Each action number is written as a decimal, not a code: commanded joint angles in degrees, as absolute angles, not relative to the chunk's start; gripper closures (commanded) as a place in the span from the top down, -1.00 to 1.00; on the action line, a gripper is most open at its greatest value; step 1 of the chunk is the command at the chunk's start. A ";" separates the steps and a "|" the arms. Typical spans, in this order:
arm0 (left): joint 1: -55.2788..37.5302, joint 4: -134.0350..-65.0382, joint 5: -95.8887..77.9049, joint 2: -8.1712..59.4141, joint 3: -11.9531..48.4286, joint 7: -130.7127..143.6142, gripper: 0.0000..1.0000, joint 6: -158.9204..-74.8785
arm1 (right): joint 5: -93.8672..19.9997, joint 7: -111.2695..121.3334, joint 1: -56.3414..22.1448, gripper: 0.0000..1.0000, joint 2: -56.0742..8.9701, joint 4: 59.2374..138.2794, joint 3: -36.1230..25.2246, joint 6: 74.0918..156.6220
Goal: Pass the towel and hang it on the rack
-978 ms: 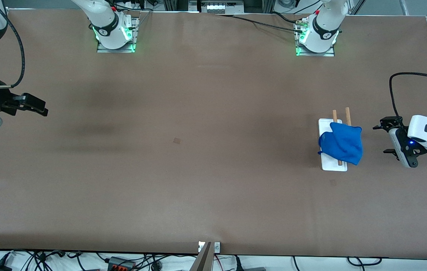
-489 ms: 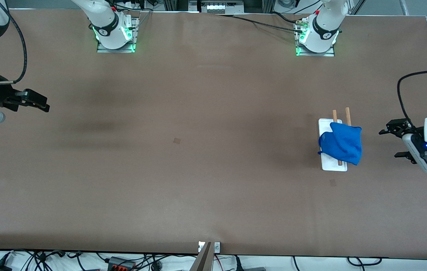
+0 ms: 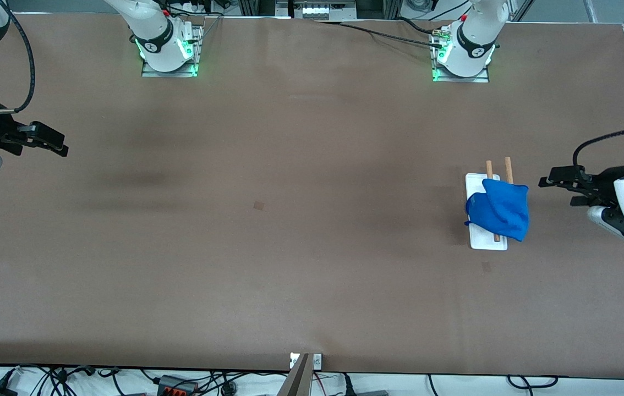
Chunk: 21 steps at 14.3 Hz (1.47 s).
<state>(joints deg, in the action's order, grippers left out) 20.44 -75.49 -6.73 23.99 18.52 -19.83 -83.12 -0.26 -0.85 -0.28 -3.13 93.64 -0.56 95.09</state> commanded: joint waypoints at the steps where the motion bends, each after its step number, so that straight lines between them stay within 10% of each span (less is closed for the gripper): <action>1: 20.66 -75.93 -6.50 19.44 19.34 -12.94 1.00 -81.12 | 0.44 -0.26 0.35 1.00 1.13 99.91 -0.26 98.77; 17: 19.07 -79.80 -2.11 13.71 22.15 5.70 1.00 -79.45 | 0.09 0.88 2.36 1.00 1.41 96.86 0.35 99.14; 21: 3.75 -82.86 -2.02 10.12 6.30 9.05 1.00 -81.64 | -0.09 0.70 3.96 1.00 1.41 96.86 2.20 98.96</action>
